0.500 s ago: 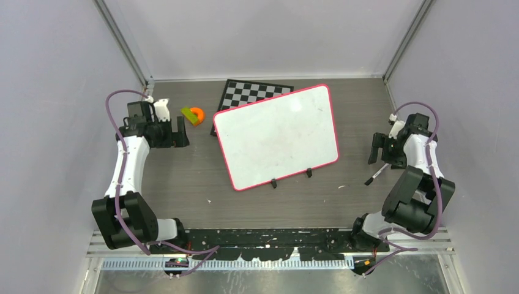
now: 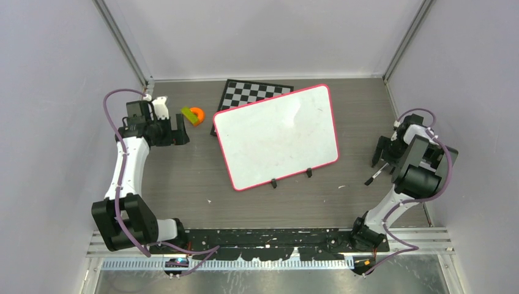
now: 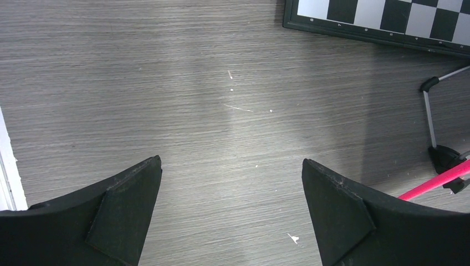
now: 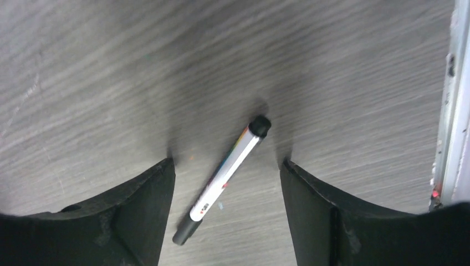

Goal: Write a sentence on the whiteboard
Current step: Pick up the whiteboard marker from the center of the board.

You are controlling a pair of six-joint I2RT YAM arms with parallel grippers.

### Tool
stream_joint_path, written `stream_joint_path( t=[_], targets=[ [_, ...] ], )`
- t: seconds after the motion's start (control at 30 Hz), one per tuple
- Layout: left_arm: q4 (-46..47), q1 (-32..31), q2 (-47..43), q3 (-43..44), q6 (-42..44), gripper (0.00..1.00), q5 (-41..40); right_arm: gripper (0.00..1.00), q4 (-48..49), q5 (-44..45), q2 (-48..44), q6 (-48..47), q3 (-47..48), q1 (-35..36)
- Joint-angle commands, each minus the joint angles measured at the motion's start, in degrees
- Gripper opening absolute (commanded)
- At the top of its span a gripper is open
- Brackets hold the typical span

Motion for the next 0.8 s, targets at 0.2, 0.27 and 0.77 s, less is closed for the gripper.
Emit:
stream_joint_path(
  t=[0.2, 0.27, 0.77],
  targets=[
    [2.89, -0.17, -1.57, 0.21, -1.19, 1.00, 2.29, 0.61, 0.41, -3.19, 8.47, 4.51, 8.66, 1.70],
    [2.68, -0.15, -1.47, 0.51, -1.28, 1.00, 2.51, 0.57, 0.10, -3.05, 10.13, 4.66, 9.97, 2.59],
    [1.67, -0.76, -2.98, 1.57, -1.63, 1.00, 3.75, 0.35, -1.84, 0.23, 11.59, 3.70, 11.52, 8.59]
  ],
)
